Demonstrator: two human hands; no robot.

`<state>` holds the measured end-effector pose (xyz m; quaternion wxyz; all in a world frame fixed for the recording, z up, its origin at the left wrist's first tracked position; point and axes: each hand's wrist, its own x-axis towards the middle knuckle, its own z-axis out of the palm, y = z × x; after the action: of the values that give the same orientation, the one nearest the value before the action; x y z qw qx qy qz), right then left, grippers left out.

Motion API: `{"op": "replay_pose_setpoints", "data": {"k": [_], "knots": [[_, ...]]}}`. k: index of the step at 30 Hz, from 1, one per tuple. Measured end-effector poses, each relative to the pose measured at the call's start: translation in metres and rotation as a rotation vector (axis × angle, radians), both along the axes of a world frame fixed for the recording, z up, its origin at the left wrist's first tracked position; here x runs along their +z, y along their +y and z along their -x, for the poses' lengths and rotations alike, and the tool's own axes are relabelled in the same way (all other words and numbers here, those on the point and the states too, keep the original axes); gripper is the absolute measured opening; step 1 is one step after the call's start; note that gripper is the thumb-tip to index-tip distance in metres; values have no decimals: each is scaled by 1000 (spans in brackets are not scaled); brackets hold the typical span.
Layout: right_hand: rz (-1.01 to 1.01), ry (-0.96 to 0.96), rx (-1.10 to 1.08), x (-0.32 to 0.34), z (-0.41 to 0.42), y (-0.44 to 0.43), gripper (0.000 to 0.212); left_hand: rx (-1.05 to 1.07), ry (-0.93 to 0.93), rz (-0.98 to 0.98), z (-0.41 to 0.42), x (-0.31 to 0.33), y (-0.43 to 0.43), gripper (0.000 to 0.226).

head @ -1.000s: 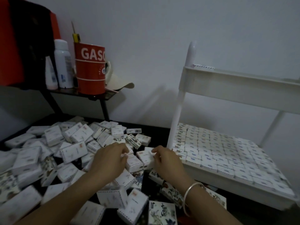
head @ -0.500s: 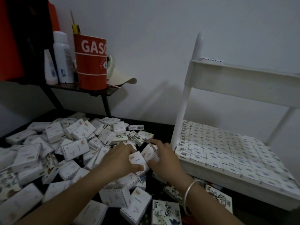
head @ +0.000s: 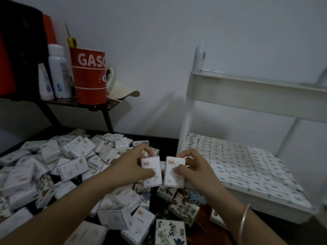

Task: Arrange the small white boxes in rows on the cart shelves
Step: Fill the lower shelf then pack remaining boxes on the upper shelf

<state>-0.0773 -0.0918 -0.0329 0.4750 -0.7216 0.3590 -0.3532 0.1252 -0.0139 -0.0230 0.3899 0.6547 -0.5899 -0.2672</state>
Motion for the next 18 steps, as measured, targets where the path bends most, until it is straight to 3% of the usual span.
{"op": "replay_pose_setpoints", "data": {"k": [7, 11, 14, 18], "knots": [[254, 54, -64, 64, 42, 6, 19, -126, 22, 107, 27, 83, 1, 23], [306, -6, -61, 120, 61, 6, 18, -167, -27, 199, 45, 141, -7, 35], [373, -91, -84, 161, 67, 0, 15, -142, -116, 306, 56, 185, -20, 43], [465, -173, -133, 210, 70, -14, 8, -84, -268, 418, 65, 242, -41, 26]]}}
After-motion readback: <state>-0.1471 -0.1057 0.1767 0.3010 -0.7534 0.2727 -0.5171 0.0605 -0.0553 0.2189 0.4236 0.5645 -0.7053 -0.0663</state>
